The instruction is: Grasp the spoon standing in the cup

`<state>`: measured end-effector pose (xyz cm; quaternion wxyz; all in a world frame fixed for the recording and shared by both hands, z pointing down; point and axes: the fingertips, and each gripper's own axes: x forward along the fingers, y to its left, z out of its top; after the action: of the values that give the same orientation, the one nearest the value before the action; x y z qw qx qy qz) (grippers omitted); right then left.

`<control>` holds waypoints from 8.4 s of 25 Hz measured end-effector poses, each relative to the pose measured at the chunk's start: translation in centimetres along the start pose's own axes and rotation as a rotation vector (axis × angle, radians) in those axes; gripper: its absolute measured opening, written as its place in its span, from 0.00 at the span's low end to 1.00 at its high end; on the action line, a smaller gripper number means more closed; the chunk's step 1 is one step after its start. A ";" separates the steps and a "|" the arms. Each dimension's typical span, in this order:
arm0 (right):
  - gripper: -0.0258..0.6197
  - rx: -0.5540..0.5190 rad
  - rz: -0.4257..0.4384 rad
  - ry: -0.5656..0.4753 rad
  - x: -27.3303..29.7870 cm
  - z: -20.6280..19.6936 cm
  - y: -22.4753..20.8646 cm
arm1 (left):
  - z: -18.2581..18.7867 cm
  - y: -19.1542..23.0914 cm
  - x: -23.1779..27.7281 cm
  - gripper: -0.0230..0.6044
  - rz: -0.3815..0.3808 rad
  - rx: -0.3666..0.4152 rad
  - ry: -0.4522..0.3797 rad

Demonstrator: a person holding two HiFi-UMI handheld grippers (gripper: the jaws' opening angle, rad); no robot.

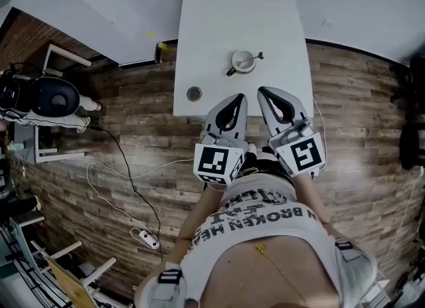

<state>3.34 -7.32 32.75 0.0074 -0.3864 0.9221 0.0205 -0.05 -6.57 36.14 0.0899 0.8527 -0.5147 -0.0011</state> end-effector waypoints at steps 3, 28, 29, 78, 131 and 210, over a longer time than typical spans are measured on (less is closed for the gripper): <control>0.05 0.000 -0.025 0.002 1.2 -0.5 -1.0 | 0.1 1.1 1.6 0.03 -0.029 -0.005 -0.002; 0.05 -0.036 -0.265 0.126 15.1 -4.9 -7.3 | -0.8 14.3 10.8 0.03 -0.248 -0.013 0.108; 0.05 -0.036 -0.274 0.137 15.1 -5.3 -7.6 | -1.0 14.5 10.9 0.03 -0.255 -0.015 0.114; 0.05 -0.019 -0.067 0.564 14.2 -22.0 -15.9 | -4.8 14.1 14.1 0.03 -0.017 -0.095 0.230; 0.13 0.561 -0.015 0.597 13.7 -29.1 -16.7 | -7.4 14.7 13.6 0.03 0.043 -0.102 0.281; 0.10 -0.052 0.008 0.163 13.7 -2.5 -12.9 | 1.7 10.5 16.7 0.03 -0.095 -0.006 0.075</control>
<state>2.90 -26.23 34.40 -0.0778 -0.3833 0.9202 0.0131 -1.58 -26.25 37.64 0.1115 0.8753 -0.4699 0.0252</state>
